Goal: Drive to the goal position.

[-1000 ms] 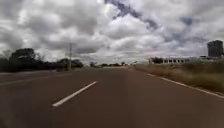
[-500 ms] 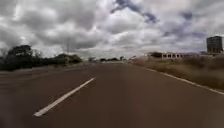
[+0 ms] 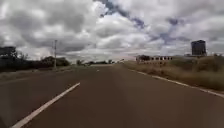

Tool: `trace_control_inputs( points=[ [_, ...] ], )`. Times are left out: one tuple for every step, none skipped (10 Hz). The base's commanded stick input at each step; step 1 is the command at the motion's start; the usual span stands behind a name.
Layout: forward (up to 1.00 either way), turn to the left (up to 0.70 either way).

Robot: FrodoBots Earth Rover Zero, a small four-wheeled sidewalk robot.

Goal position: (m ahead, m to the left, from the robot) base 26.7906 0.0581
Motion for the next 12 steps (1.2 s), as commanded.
trace_control_inputs(
  points=[
    [0.85,0.0],
    [0.85,0.0],
    [0.85,0.0],
    [0.85,0.0],
    [0.85,0.0],
    [0.85,0.0],
    [0.85,0.0],
    [0.85,0.0],
    [0.85,0.0],
    [0.85,0.0],
    [0.85,0.0],
    [0.85,0.0]
  ],
)
